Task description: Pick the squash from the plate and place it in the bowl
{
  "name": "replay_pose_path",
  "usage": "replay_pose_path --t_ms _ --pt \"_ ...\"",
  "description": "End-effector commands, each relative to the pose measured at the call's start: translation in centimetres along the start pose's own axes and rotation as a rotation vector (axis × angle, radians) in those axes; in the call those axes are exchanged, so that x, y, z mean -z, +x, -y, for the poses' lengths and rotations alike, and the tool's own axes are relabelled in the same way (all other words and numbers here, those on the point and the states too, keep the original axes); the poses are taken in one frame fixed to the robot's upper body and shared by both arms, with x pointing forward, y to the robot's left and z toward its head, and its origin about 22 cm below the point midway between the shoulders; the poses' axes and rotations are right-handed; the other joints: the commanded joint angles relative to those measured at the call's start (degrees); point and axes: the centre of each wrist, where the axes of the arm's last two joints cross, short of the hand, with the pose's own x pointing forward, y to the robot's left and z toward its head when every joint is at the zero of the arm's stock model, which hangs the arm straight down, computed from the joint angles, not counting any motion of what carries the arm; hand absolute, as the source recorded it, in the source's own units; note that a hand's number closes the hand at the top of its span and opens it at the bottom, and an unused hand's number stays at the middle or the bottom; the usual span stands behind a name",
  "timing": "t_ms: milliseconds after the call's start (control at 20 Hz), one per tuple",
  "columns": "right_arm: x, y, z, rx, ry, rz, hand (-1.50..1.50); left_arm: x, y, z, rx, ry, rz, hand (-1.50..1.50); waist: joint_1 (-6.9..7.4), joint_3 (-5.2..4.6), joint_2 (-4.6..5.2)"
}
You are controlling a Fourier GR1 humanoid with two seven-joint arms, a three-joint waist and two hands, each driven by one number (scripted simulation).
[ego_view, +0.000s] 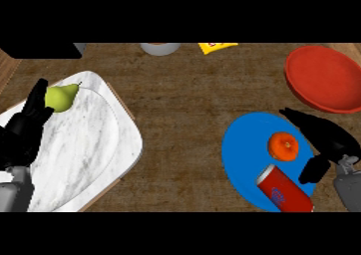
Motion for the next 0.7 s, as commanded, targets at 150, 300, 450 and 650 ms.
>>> replay_pose_path --t_ms 150,300,450,650 --pt "0.2 -2.3 -2.0 -0.007 0.019 -0.003 -1.5 0.1 0.8 2.1 0.001 0.003 0.008 0.0 -0.15 0.01 -0.01" --pt "1.6 0.8 -2.0 0.009 0.008 -0.033 -1.5 1.5 -1.0 -0.3 -0.005 0.011 0.011 0.0 -0.09 -0.01 0.03" --pt "3.0 -1.2 -2.9 0.011 -0.008 -0.022 -1.5 0.8 1.1 -0.1 0.003 -0.011 -0.009 0.0 0.08 0.01 0.01" --pt "3.5 1.5 -3.3 0.01 0.003 -0.043 -1.5 0.6 0.5 -1.2 0.013 0.009 -0.003 0.0 0.05 0.0 -0.01"
